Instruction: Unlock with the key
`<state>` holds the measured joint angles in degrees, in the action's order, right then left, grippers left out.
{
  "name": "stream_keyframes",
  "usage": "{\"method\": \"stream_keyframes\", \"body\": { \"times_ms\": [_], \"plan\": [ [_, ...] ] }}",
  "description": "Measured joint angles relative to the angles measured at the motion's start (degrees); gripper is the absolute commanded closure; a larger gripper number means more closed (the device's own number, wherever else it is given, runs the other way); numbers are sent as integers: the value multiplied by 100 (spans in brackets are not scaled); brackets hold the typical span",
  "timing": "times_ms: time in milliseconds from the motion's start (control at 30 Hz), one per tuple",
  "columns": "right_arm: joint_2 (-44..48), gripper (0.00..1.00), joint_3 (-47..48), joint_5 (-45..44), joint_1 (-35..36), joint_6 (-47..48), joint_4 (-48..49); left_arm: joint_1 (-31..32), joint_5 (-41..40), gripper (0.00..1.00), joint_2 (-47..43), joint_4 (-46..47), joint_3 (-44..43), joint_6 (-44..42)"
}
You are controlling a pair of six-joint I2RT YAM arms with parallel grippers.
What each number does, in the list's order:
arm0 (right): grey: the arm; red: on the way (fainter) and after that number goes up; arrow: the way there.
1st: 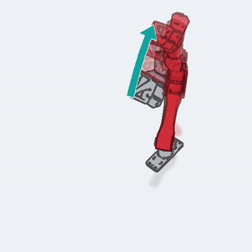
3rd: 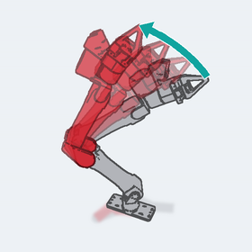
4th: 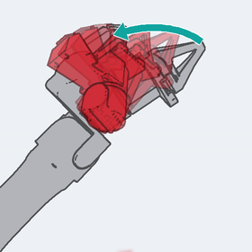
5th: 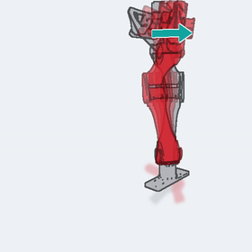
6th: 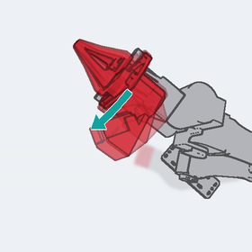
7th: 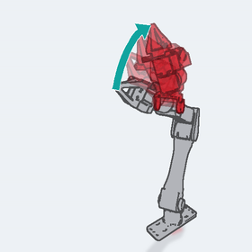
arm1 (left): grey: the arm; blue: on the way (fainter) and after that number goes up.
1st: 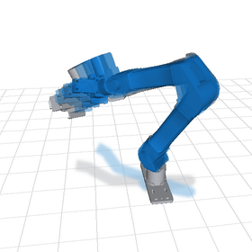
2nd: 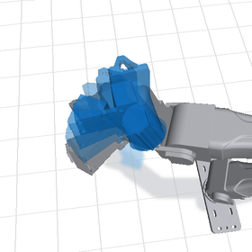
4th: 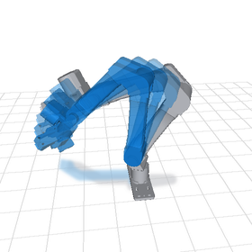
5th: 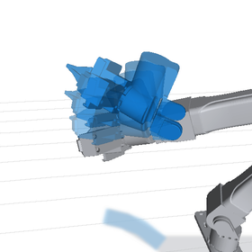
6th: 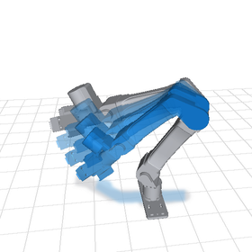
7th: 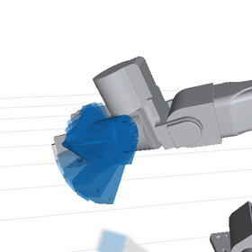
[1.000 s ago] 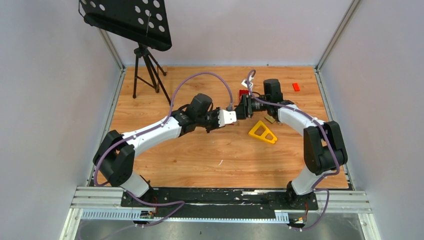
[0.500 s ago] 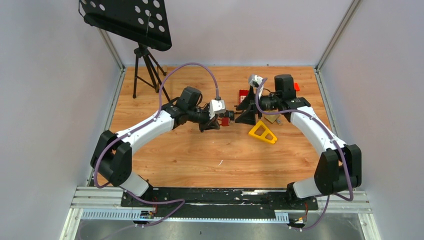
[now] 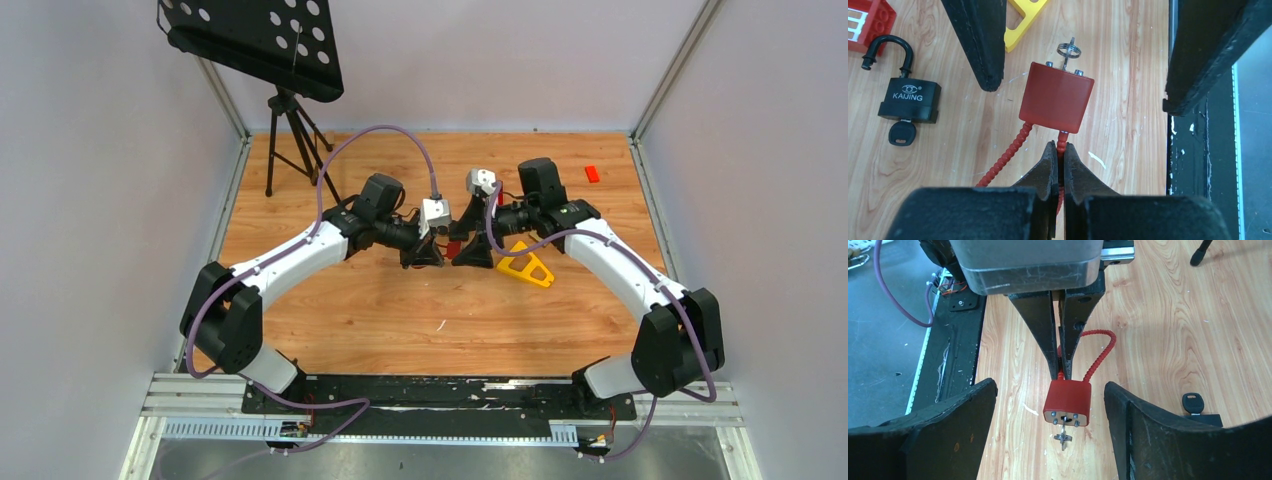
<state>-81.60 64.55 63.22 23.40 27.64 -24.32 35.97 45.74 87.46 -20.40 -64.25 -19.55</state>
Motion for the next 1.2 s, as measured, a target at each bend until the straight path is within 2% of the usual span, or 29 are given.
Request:
{"method": "stream_keyframes", "body": {
  "times_ms": [267,533,600,733,800,867,967,1200],
  "plan": [
    [0,21,-2,-321,55,267,-153,0,63,100,-2,7,0,81],
    [-85,35,0,-597,203,448,-219,-2,72,100,-46,35,0,173],
    [-153,39,0,-649,260,503,-275,-2,74,100,-57,59,0,197],
    [-267,59,0,-752,334,568,-308,-4,76,100,-59,79,0,243],
    [-286,66,0,-807,350,597,-319,-7,94,100,-59,90,0,260],
    [-304,81,0,-822,348,592,-330,-7,105,100,-61,94,2,275],
    [-315,98,0,-822,348,595,-326,-7,98,100,-61,96,2,278],
    [-345,100,0,-822,348,595,-321,-13,48,100,-59,66,0,225]
  ]
}}
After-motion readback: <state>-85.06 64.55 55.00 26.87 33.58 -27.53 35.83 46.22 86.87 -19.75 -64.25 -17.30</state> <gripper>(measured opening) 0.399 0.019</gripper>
